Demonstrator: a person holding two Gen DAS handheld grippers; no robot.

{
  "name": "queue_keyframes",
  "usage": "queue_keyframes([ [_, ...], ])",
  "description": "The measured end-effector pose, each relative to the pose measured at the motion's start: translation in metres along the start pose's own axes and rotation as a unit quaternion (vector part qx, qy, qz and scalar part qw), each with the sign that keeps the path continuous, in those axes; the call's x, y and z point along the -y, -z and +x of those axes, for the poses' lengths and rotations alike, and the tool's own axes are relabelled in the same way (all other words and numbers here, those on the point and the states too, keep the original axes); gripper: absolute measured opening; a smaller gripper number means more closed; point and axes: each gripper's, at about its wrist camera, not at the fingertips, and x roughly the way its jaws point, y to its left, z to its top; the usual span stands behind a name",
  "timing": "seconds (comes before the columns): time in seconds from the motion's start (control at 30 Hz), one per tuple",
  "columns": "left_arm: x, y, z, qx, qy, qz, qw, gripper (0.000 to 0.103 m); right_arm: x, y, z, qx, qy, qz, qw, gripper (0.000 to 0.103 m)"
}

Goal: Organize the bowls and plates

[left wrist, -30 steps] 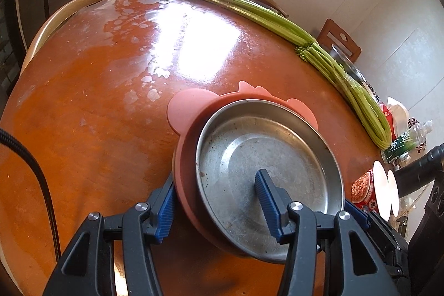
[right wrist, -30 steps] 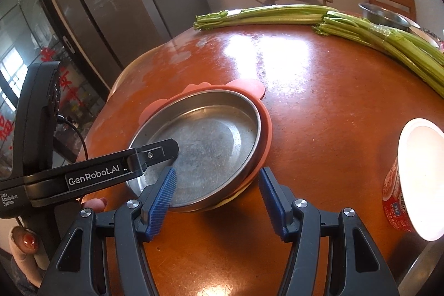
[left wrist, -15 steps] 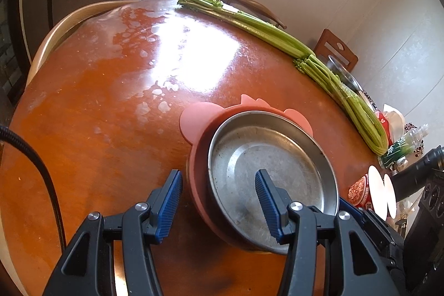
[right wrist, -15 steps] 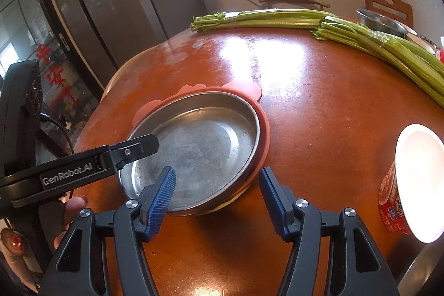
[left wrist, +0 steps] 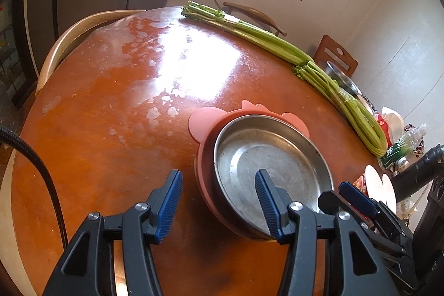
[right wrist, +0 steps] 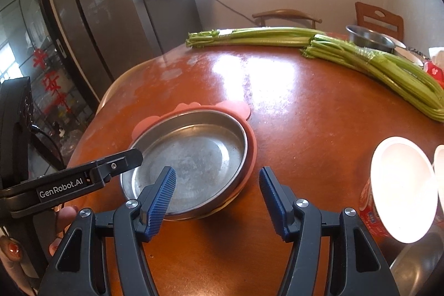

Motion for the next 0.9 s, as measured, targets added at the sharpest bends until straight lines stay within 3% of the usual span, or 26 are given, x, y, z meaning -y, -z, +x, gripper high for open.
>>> queue_keyframes([
  [0.53, 0.027, 0.014, -0.045, 0.037, 0.001, 0.031, 0.9988, 0.054, -0.014, 0.004, -0.063, 0.071, 0.008, -0.025, 0.997, 0.064],
  [0.9, 0.080, 0.029, -0.073, 0.057, 0.016, 0.078, 0.9952, 0.054, -0.003, 0.012, -0.130, 0.132, 0.022, -0.036, 0.990, 0.065],
])
